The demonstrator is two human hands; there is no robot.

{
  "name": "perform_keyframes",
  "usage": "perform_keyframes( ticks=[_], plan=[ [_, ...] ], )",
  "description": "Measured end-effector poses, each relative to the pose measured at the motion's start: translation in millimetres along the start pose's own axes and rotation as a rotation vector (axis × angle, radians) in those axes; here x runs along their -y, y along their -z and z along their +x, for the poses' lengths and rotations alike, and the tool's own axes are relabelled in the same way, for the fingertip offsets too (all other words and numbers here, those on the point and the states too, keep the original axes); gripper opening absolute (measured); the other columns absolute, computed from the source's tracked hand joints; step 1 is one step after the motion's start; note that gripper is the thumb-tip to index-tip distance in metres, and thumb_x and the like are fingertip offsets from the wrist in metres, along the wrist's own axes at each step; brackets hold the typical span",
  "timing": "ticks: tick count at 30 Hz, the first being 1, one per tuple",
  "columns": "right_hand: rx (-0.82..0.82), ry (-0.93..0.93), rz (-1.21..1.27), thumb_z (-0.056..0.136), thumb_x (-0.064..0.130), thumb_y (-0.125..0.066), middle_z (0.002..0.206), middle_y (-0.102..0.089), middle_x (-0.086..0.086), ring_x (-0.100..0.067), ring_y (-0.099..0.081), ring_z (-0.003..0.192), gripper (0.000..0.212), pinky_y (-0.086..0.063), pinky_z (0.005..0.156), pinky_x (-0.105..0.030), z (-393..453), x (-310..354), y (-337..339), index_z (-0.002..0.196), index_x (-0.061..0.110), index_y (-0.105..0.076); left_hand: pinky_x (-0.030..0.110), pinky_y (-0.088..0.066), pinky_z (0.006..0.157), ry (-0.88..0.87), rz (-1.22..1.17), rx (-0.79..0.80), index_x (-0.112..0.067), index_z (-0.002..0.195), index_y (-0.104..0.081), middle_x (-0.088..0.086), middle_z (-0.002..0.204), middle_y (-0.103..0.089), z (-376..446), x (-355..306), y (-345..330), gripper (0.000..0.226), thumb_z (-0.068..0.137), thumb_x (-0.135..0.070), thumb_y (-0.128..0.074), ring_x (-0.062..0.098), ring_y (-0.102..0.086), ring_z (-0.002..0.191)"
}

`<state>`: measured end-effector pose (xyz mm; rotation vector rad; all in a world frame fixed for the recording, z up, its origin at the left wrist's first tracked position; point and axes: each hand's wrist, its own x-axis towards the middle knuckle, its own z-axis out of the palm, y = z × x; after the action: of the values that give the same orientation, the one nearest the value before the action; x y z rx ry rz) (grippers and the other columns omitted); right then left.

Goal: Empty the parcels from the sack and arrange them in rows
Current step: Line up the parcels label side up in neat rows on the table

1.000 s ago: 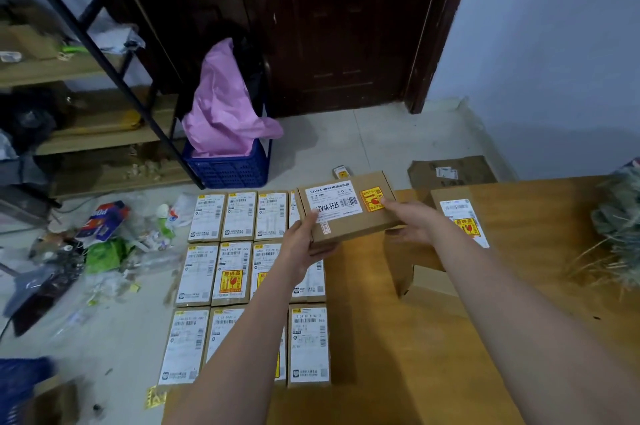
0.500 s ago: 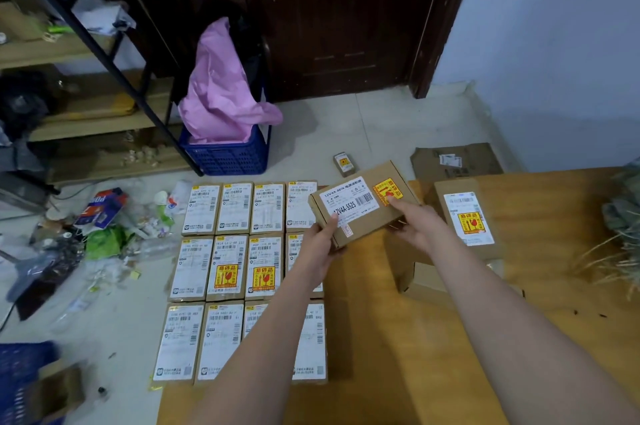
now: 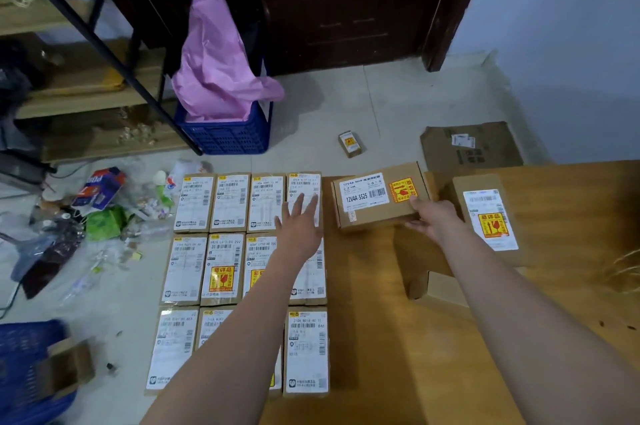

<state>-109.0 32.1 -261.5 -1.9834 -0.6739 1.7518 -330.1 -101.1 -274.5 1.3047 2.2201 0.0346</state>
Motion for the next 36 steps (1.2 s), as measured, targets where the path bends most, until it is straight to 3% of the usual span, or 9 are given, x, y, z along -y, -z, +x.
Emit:
perform_keyframes(
  ticks=[5,9,14,22,25,26,31,36],
  plan=[
    [-0.056,-0.027,0.014,0.093,0.010,-0.064,0.139,-0.049,-0.018,-0.036,-0.055,0.122,0.053,-0.052,0.098,-0.046,13,-11,-18,0.138,0.003,-0.039,0.062,-0.006,0.117,-0.005,0.091,0.070,-0.035,0.155,-0.008,-0.003,0.165,0.002,6,5,-13,0.065,0.100,-0.038,-0.042,0.038,0.004,0.150],
    [-0.111,-0.016,-0.134,0.090,0.019,-0.070,0.137,-0.053,-0.017,-0.036,-0.058,0.117,0.058,-0.052,0.097,-0.046,25,-23,-29,0.138,0.004,-0.042,0.061,-0.011,0.117,-0.003,0.125,0.073,-0.033,0.155,-0.010,-0.004,0.165,0.002,7,5,-15,0.068,0.098,-0.036,-0.047,0.039,0.000,0.150],
    [-0.137,-0.007,-0.240,0.090,0.013,-0.070,0.137,-0.053,-0.017,-0.035,-0.056,0.118,0.059,-0.054,0.092,-0.046,33,-31,-34,0.140,0.003,-0.042,0.060,-0.012,0.118,-0.013,0.140,0.064,-0.034,0.155,-0.008,-0.003,0.165,0.002,7,5,-15,0.071,0.097,-0.034,-0.050,0.038,0.001,0.150],
    [-0.211,0.039,-0.335,0.092,0.015,-0.067,0.127,-0.059,-0.016,-0.023,-0.061,0.086,0.046,-0.061,0.075,-0.035,39,-33,-34,0.132,0.003,-0.049,0.059,-0.017,0.117,-0.039,0.169,0.069,-0.033,0.155,-0.008,-0.001,0.165,0.001,5,8,-12,0.074,0.096,-0.032,-0.053,0.040,-0.002,0.149],
    [-0.233,0.047,-0.408,0.092,0.018,-0.067,0.097,-0.063,-0.009,-0.022,-0.063,0.081,0.037,-0.061,0.078,-0.038,39,-34,-36,0.125,0.003,-0.056,0.059,-0.019,0.117,-0.046,0.174,0.071,-0.032,0.155,-0.010,0.000,0.165,0.000,6,7,-12,0.075,0.095,-0.031,-0.054,0.040,-0.002,0.149],
    [-0.236,0.054,-0.435,0.093,0.018,-0.066,0.094,-0.062,-0.009,-0.023,-0.063,0.082,0.033,-0.060,0.080,-0.039,37,-33,-36,0.121,0.003,-0.057,0.059,-0.018,0.117,-0.047,0.173,0.077,-0.032,0.155,-0.010,0.000,0.165,0.000,6,7,-11,0.075,0.095,-0.031,-0.054,0.041,-0.002,0.149],
    [-0.242,0.143,-0.691,0.091,0.022,-0.065,0.121,-0.061,-0.013,-0.030,-0.057,0.112,0.036,-0.054,0.090,-0.040,24,-22,-36,0.124,0.007,-0.059,0.060,-0.014,0.118,-0.020,0.172,0.116,-0.033,0.155,-0.012,-0.003,0.165,0.001,6,4,-3,0.070,0.097,-0.033,-0.050,0.037,-0.003,0.149],
    [-0.217,0.244,-0.761,0.091,0.025,-0.060,0.128,-0.058,-0.013,-0.033,-0.053,0.121,0.043,-0.050,0.098,-0.042,5,-2,-32,0.129,0.006,-0.055,0.061,0.000,0.117,-0.011,0.108,0.050,-0.034,0.155,-0.012,-0.002,0.165,-0.001,5,-19,9,0.066,0.098,-0.037,-0.045,0.032,0.001,0.151]
  ],
)
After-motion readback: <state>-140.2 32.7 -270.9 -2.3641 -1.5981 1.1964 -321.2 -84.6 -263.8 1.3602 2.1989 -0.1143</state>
